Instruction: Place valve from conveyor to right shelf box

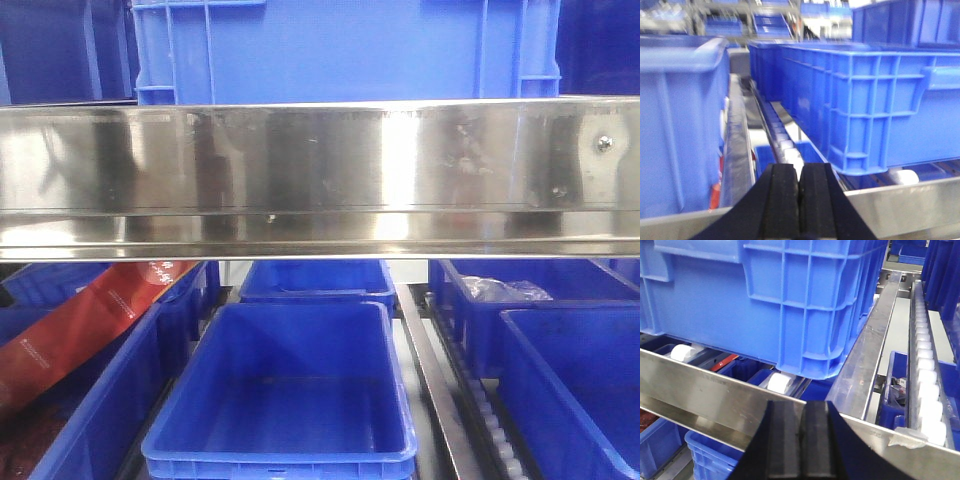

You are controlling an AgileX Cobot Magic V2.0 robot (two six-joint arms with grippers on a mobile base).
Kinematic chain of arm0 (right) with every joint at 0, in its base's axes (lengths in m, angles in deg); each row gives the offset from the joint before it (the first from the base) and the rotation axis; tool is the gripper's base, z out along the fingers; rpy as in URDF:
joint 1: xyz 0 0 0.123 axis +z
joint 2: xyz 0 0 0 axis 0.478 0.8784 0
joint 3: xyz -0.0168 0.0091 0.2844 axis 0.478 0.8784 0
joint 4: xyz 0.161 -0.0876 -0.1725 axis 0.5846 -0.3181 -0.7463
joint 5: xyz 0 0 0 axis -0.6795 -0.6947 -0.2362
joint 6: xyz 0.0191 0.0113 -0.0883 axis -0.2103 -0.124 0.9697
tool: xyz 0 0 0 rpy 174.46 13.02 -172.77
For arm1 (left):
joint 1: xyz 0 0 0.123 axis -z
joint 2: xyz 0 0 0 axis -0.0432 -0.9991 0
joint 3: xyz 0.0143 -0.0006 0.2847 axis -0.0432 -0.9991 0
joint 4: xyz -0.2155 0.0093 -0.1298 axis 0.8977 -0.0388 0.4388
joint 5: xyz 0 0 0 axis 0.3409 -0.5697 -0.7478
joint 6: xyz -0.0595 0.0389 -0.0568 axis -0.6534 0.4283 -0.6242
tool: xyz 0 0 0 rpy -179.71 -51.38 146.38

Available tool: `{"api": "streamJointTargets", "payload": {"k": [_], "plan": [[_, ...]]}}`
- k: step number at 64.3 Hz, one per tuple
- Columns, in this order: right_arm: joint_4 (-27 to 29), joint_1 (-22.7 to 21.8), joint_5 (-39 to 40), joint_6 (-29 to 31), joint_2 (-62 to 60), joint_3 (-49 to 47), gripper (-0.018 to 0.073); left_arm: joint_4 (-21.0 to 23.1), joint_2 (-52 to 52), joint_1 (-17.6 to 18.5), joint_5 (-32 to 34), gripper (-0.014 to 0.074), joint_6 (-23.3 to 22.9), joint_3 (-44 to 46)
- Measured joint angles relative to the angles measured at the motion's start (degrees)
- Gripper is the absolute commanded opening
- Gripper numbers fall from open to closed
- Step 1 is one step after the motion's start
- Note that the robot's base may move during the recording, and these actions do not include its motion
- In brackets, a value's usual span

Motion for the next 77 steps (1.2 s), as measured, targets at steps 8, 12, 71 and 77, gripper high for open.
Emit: {"api": "streamJointTargets", "payload": {"k": [8,12,71,77], "plan": [[0.0,0.0,1.7,0.0,0.0,0.0,-0.0154,0.0,1.4,0.0,0.8,-0.0111,0.0,-0.3],[0.0,0.0,1.9,0.0,0.0,0.0,-0.0154,0.1,1.5,0.0,0.9,-0.0111,0.0,-0.4],[0.0,0.0,2.1,0.0,0.0,0.0,-0.0154,-13.7,11.9,-11.2,1.5,-0.0111,-9.2,-7.6],[0.0,0.0,2.1,0.0,0.0,0.0,-0.0154,-13.7,15.7,-12.8,1.7,-0.0111,-10.5,-11.2]]}}
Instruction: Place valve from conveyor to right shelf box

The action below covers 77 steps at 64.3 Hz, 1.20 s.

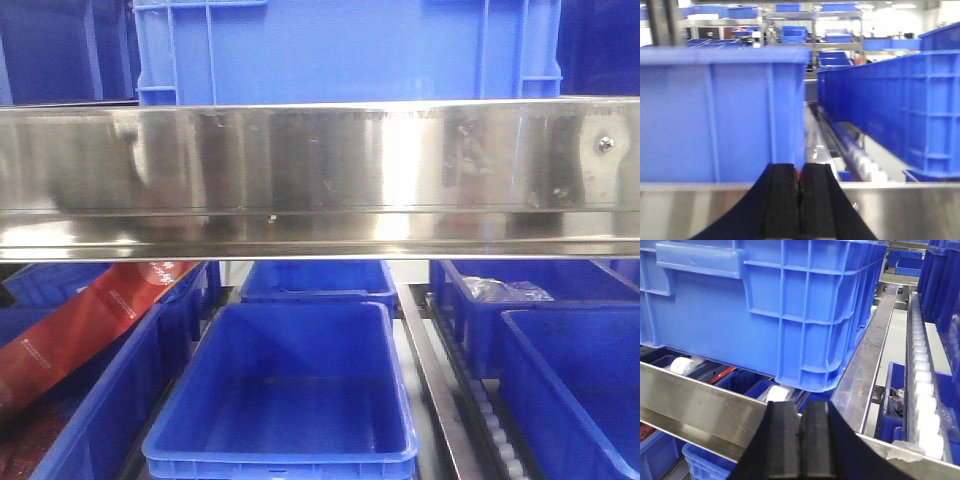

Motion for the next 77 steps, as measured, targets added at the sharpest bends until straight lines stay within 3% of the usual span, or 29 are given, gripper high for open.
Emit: {"api": "streamJointTargets", "payload": {"k": [16,77], "plan": [[0.0,0.0,0.0,0.0,0.0,0.0,-0.0154,-0.4,3.0,-1.6,2.0,-0.0111,-0.5,-8.2],[0.0,0.0,0.0,0.0,0.0,0.0,-0.0154,-0.9,3.0,-1.7,3.6,-0.0111,-0.6,-8.4]]}}
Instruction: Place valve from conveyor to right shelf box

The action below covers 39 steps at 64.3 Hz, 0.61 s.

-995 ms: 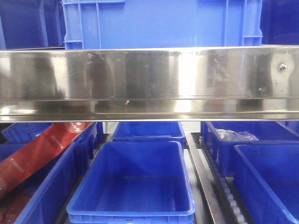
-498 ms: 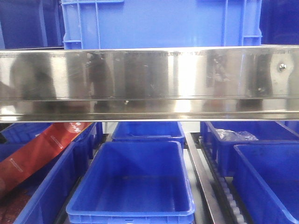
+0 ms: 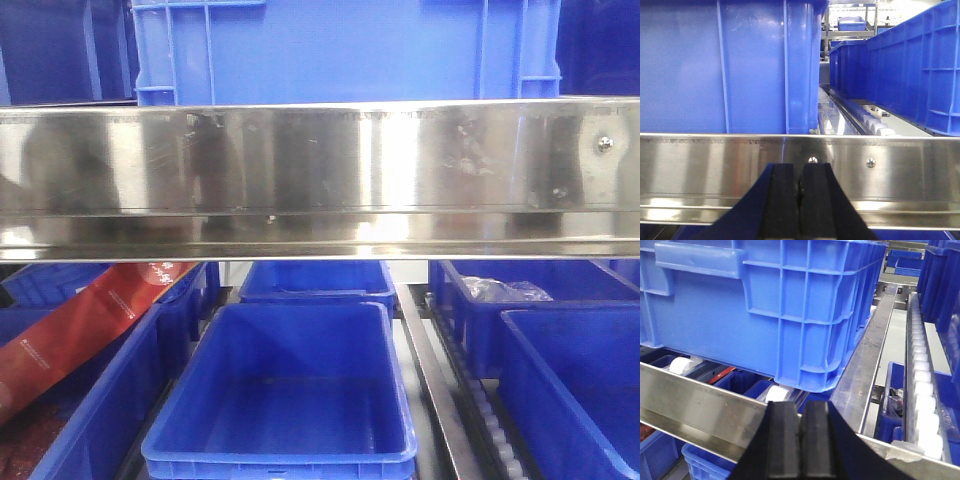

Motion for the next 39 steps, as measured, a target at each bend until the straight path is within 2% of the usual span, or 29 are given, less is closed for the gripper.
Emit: {"api": "streamJointTargets", "payload": {"k": [9,15,22,32,39], "plan": [[-0.2,-0.4,0.6,0.0,0.0,0.0,-0.0154,0.0,0.0,0.0,0.0,-0.0111,0.0,0.0],[-0.3,-2.8,0.6,0.0,-0.6,0.2,-0.0154,0.0,0.0,0.0,0.0,-0.0111,0.0,0.0],[-1.4,-7.9,0.7,-0.9,-3.1,1.9,-0.0154,0.0,0.0,0.0,0.0,-0.0111,0.0,0.0],[-4.4,-17.2,0.9,-5.4,-10.4,6.8,-0.0154,0.0,0.0,0.0,0.0,-0.0111,0.0,0.0],[-4.8,-21.7,1.0,-6.5,-16.4,11.0,-0.0154,0.0,0.0,0.0,0.0,-0.0111,0.0,0.0]]}}
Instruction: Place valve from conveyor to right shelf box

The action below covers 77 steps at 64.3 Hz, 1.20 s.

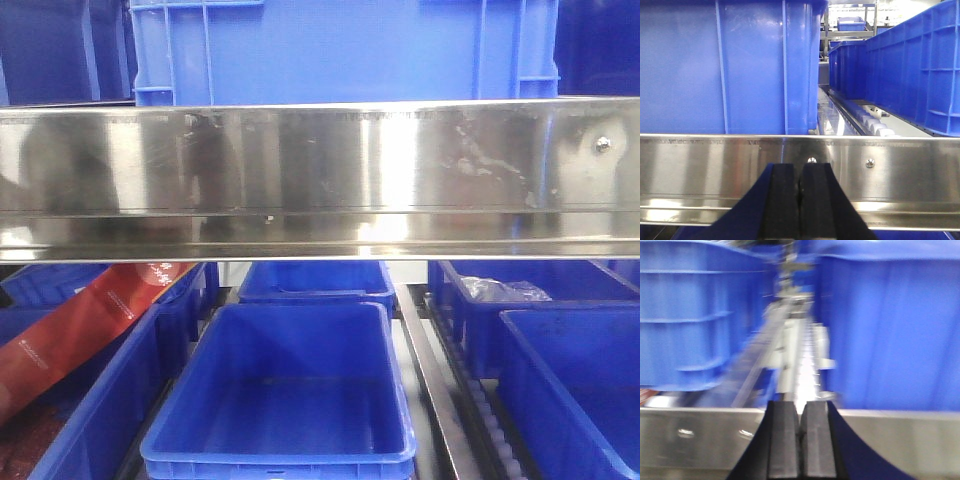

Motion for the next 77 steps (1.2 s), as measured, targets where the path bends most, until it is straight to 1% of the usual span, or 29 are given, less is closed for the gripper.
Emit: {"api": "streamJointTargets", "payload": {"k": [5,17,23,77], "plan": [[-0.1,-1.2,0.0,-0.2,-3.9,3.1,-0.0154,0.0,0.0,0.0,0.0,-0.0111,0.0,0.0],[-0.1,-1.5,0.1,-0.3,-12.6,9.4,-0.0154,0.0,0.0,0.0,0.0,-0.0111,0.0,0.0],[-0.1,-1.5,0.4,-0.3,-14.1,11.8,-0.0154,0.0,0.0,0.0,0.1,-0.0111,0.0,0.0],[-0.7,-1.5,-0.9,-0.4,-14.3,12.2,-0.0154,0.0,0.1,0.0,0.6,-0.0111,0.0,0.0]]}}
